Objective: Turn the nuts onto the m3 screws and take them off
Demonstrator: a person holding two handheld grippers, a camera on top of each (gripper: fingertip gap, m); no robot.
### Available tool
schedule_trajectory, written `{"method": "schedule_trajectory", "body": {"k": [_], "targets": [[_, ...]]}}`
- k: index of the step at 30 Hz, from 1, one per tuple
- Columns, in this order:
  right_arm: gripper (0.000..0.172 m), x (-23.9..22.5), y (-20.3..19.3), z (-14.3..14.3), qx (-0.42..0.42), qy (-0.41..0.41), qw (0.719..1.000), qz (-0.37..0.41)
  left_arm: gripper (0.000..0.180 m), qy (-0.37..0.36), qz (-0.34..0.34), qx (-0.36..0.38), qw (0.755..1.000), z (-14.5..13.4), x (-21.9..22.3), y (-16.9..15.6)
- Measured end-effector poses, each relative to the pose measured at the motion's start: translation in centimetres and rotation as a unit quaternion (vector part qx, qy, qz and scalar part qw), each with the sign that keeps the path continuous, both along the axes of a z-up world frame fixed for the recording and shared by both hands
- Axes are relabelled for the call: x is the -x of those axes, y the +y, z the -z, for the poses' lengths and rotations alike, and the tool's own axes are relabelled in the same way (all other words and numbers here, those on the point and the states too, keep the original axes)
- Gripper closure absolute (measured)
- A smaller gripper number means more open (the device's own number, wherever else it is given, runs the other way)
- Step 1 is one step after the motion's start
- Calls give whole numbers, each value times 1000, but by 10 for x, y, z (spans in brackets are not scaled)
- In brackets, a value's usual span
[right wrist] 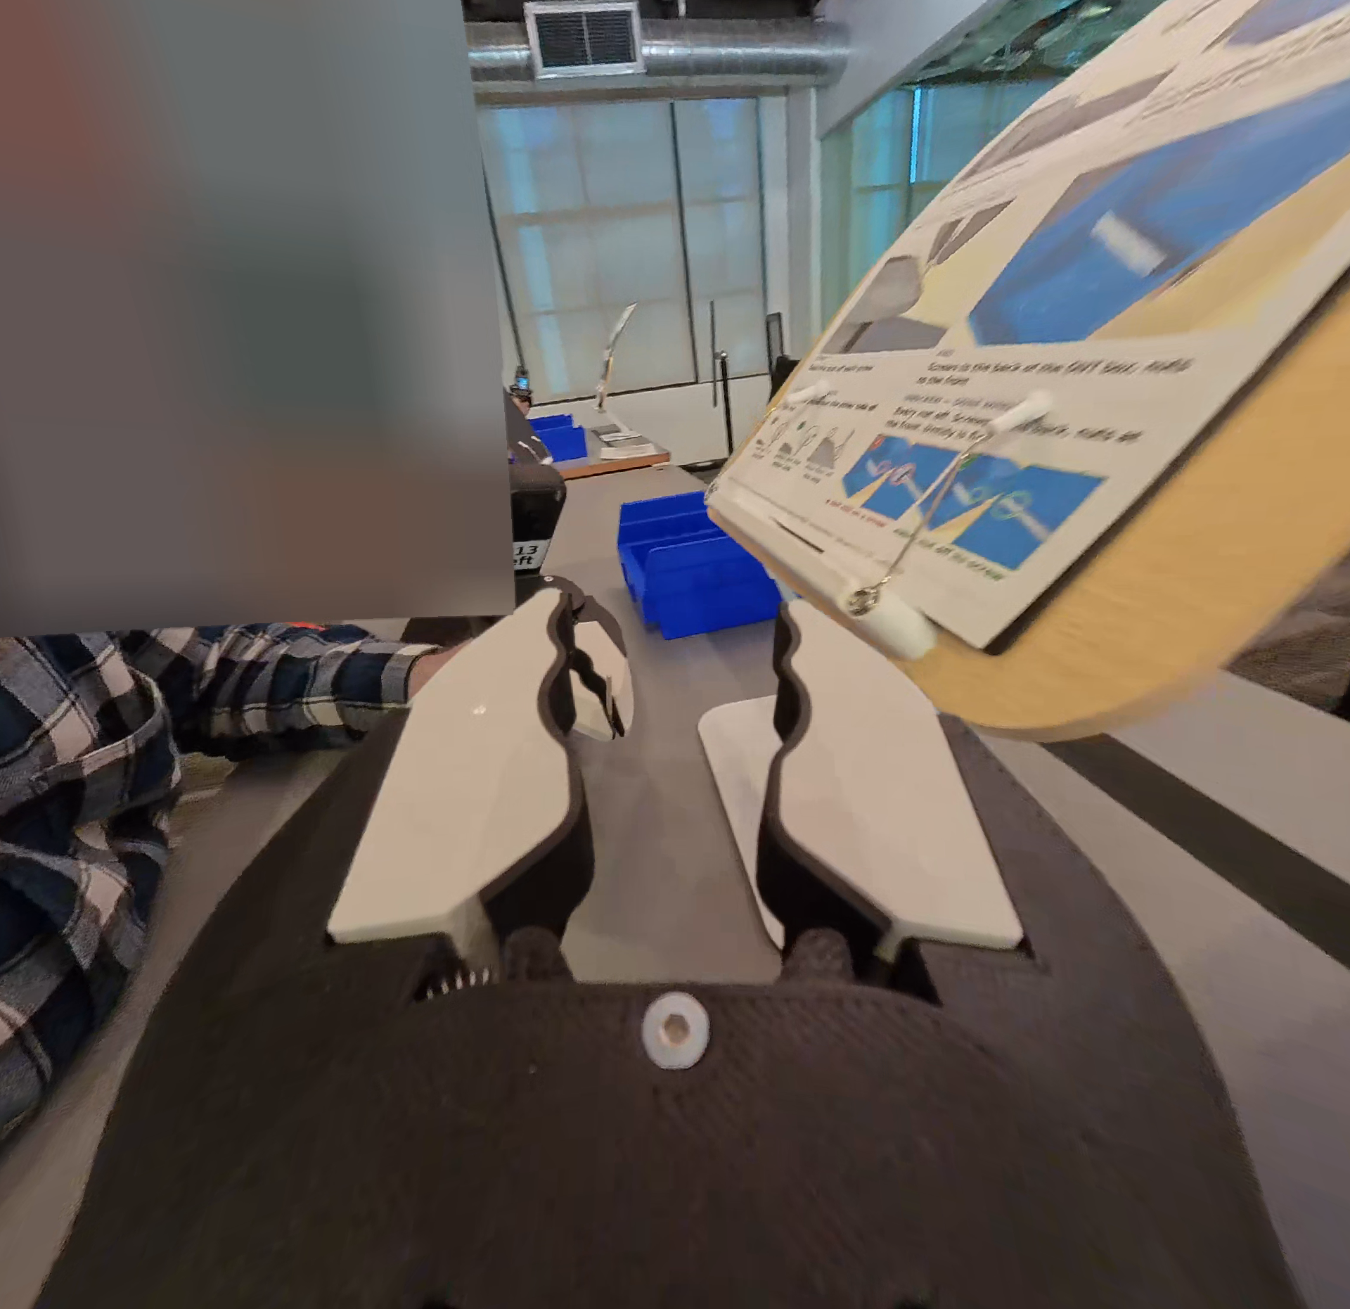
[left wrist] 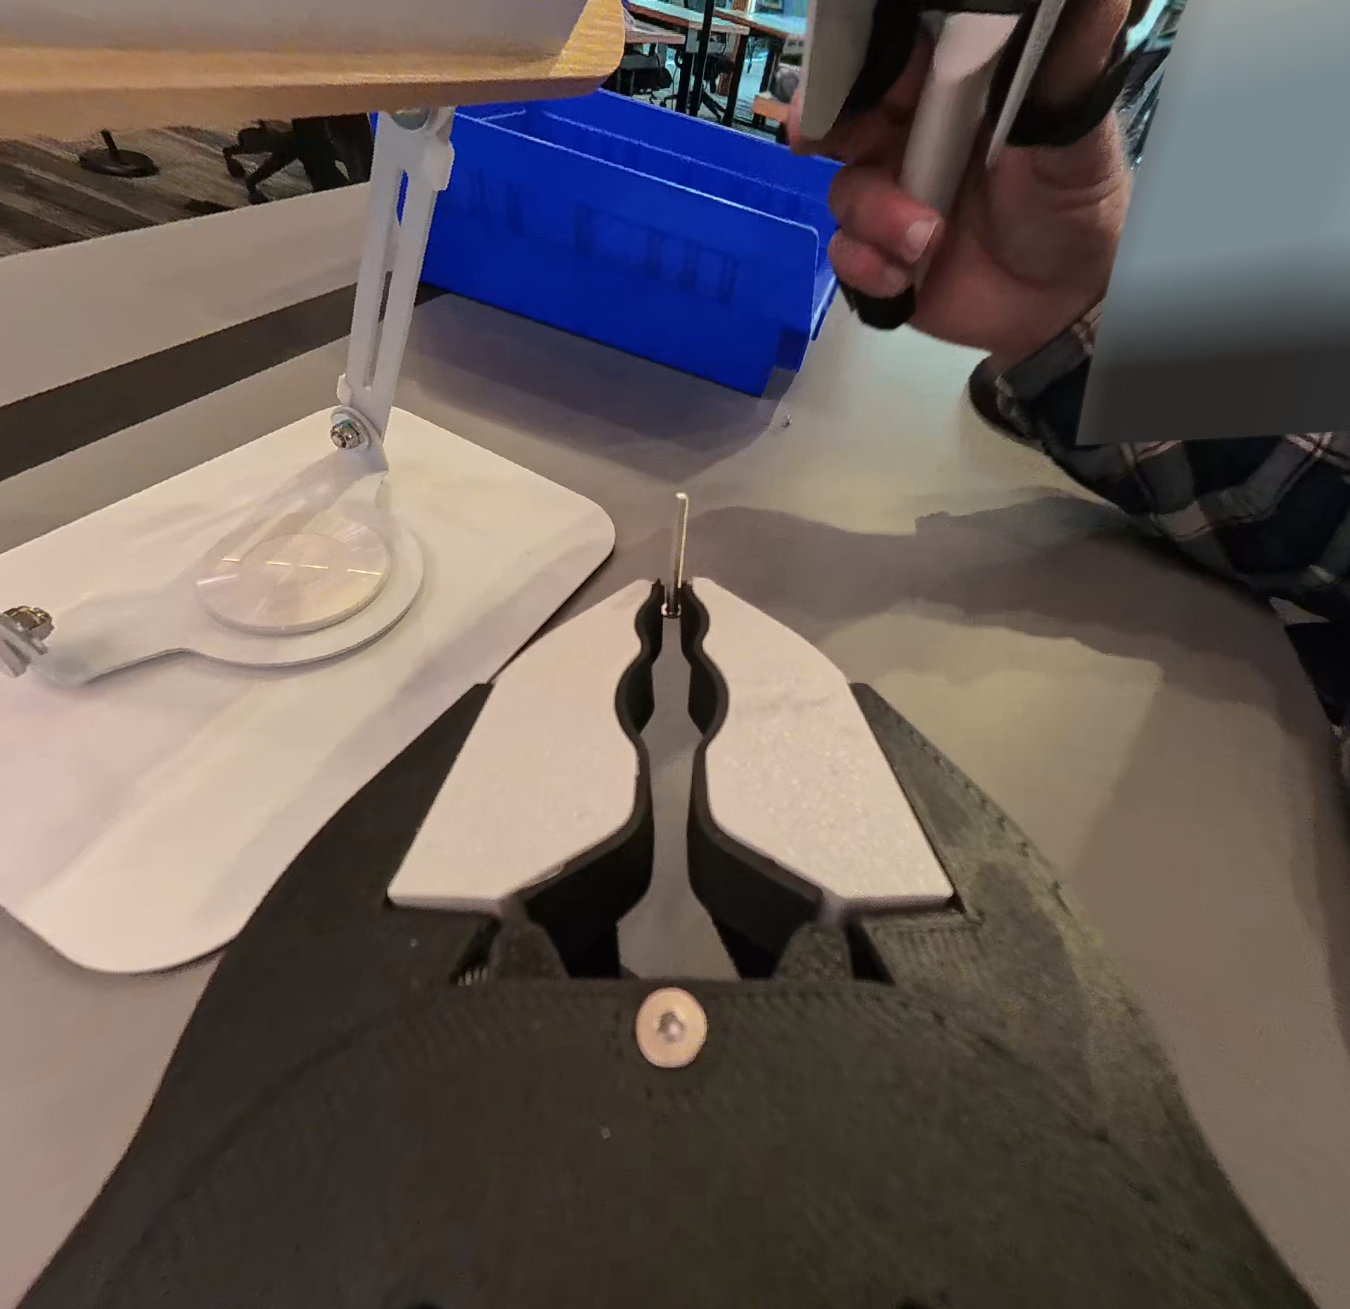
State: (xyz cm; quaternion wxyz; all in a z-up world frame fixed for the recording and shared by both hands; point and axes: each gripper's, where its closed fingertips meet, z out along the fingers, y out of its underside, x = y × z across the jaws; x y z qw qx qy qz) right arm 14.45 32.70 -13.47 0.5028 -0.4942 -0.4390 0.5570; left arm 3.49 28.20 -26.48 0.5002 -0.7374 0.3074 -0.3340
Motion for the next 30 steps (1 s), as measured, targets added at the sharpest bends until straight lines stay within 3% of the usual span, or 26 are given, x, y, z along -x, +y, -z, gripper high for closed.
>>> {"method": "schedule_trajectory", "body": {"k": [5, 9, 12, 15, 22, 26, 30], "targets": [[122, -23, 10, -8, -19, -30, 998, 49, 177, 10, 3, 0, 1000, 5, -4, 0], [130, -37, 19, 7, -37, -139, 985, 95, 177, 11, 4, 0, 1000, 5, -5, 0], [146, -60, 22, 44, -43, -292, 947, 126, 177, 11, 6, -1, 1000, 5, -6, -1], [147, -91, 16, 83, -15, -415, 899, 139, 177, 11, 9, -2, 1000, 6, -7, -1], [147, -151, 8, 173, 31, -567, 804, 174, 176, 14, 18, -3, 1000, 6, -11, -4], [143, -161, 18, 199, 79, -550, 806, 205, 176, 13, 17, -2, 1000, 6, -11, -4], [135, -157, 22, 203, 99, -501, 834, 208, 176, 12, 17, 0, 1000, 6, -11, -4]]}}
